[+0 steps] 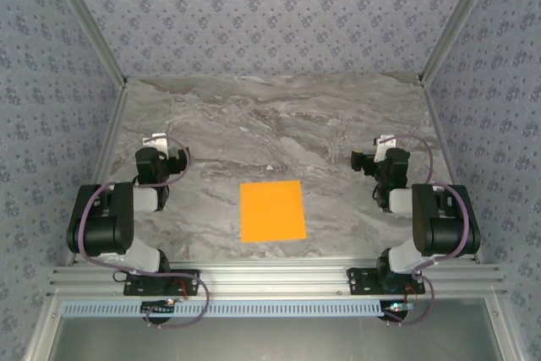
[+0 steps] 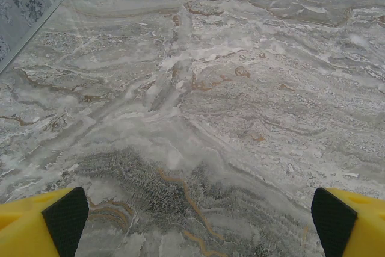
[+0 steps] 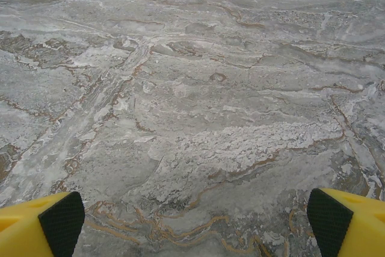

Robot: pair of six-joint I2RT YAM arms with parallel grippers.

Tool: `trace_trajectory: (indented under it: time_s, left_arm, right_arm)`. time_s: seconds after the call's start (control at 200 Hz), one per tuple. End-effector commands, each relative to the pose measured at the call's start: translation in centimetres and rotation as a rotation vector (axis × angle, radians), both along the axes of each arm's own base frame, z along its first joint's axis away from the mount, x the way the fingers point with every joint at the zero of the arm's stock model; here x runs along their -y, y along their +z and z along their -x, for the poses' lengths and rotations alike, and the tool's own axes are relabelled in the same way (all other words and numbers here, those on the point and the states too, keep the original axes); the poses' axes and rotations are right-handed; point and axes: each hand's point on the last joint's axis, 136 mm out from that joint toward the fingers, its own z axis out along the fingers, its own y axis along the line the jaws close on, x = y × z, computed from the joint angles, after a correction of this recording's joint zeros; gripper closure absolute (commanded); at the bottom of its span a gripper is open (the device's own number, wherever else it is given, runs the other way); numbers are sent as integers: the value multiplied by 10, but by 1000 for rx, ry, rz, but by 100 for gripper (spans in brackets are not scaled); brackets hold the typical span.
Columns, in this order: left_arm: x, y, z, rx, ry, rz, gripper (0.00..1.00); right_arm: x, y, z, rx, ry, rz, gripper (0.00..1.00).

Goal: Fold a paper plane with a square sheet of paper (fold left side to right side)
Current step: Move the square sheet of paper to the center of the table.

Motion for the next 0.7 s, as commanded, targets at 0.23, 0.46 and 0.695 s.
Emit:
trace_trajectory:
  time_s: [0.23,0.46,0.695]
  left_arm:
    - [5,8,-6,23,-17,11,2]
    - [4,9,-6,24,-11,12,2]
    - [-22,46,8,-13,172,44,2]
  right_arm:
    - [0,10,-8,34,3,-9,0]
    - [1,10,-7,33,1,-18,0]
    - [18,28,-11,-43,-106,-18,0]
